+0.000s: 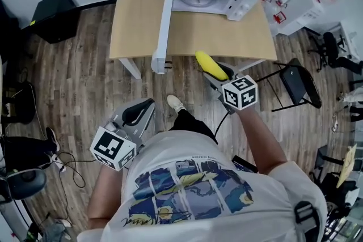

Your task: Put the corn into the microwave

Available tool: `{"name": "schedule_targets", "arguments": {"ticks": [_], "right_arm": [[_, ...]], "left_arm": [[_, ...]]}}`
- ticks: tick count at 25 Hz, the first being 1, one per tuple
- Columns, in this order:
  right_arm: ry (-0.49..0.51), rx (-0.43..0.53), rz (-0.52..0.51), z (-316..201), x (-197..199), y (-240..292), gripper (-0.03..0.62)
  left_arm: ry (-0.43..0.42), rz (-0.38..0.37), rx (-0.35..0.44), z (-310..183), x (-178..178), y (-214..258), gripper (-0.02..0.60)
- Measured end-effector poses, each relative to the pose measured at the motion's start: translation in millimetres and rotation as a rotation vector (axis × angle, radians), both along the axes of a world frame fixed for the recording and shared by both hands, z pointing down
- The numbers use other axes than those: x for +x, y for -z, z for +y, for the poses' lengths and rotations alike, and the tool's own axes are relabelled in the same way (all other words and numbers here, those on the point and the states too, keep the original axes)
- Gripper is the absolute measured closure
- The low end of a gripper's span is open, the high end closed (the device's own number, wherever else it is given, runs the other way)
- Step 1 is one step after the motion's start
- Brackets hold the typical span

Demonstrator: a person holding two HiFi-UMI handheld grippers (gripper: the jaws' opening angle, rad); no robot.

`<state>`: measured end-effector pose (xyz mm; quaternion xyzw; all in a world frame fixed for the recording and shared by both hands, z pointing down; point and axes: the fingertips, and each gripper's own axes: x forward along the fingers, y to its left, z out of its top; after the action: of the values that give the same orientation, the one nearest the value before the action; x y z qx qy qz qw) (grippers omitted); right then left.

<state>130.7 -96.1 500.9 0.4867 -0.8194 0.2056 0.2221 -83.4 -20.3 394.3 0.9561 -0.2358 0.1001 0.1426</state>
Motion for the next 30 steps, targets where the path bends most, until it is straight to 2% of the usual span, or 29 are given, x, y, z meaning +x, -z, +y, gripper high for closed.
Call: {"name": "schedule_targets", "arguments": {"ticks": [8, 18, 24, 30], "right_arm": [[0.058, 0.002, 0.066, -110.1, 43.3, -20.0, 0.348], [0.132, 0.003, 0.136, -224.4, 86.2, -61.5, 0.348], [0.174, 0.004, 0.172, -280.0, 95.4, -81.3, 0.348], [0.182, 0.001, 0.178, -330.6, 90.1, -98.9, 0.348]], "left_arm": [[0.078, -0.011, 0.011, -73.8, 29.9, 18.0, 0.561], [0.16, -0.027, 0.006, -136.2, 64.1, 19.3, 0.561], [0.225, -0.036, 0.016, -161.3, 71.5, 25.1, 0.561], [0.286, -0.071, -0.01, -171.4, 64.9, 17.1, 0.561]]}}
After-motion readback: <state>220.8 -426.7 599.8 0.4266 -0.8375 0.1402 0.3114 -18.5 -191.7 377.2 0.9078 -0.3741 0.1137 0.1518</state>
